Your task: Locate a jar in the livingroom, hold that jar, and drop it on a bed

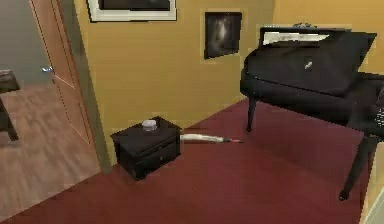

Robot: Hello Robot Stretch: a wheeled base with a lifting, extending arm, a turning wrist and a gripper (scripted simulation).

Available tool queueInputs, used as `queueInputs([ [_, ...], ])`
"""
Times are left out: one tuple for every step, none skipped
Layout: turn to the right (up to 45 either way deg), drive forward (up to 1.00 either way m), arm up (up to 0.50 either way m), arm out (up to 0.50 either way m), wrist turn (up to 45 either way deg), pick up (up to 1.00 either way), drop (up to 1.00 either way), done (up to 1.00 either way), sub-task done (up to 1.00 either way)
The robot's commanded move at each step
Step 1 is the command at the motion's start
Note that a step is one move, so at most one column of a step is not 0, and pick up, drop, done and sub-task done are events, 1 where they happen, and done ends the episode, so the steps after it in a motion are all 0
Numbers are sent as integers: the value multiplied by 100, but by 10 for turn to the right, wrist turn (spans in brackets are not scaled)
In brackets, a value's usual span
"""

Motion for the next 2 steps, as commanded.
queueInputs([
  [-450, 0, 0, 0, 0, 0, 0, 0, 0],
  [0, 100, 0, 0, 0, 0, 0, 0, 0],
])
